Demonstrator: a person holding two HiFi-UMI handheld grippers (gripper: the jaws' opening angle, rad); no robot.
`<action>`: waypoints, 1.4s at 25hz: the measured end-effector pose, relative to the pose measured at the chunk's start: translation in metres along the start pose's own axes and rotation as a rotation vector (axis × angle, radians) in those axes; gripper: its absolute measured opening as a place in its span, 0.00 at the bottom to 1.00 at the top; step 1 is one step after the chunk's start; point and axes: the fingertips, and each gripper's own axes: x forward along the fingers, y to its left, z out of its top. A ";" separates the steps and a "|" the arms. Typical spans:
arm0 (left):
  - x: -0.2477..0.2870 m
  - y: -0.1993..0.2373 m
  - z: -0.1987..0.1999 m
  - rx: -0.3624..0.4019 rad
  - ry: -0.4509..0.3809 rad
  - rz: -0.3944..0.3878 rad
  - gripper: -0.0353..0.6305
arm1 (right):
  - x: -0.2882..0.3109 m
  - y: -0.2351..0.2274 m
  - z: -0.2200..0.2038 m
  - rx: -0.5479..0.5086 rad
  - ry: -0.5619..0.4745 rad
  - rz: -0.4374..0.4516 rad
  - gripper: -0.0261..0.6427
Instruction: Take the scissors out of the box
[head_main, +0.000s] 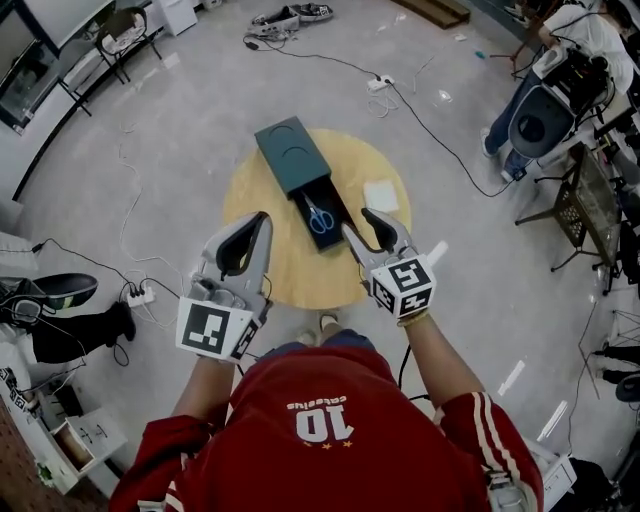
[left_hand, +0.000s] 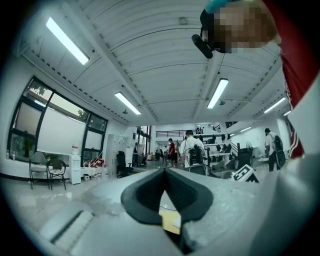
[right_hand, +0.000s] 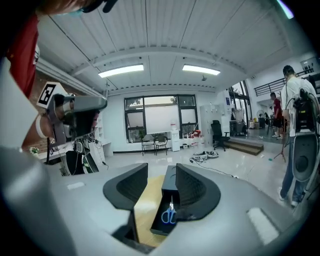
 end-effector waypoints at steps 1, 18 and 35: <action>0.003 0.000 -0.002 0.000 0.005 0.002 0.06 | 0.007 -0.006 -0.010 0.007 0.014 -0.001 0.28; 0.026 0.034 -0.036 -0.023 0.090 0.092 0.06 | 0.141 -0.031 -0.184 -0.003 0.414 0.114 0.27; 0.036 0.070 -0.052 -0.061 0.107 0.144 0.06 | 0.185 -0.043 -0.254 0.002 0.846 0.067 0.25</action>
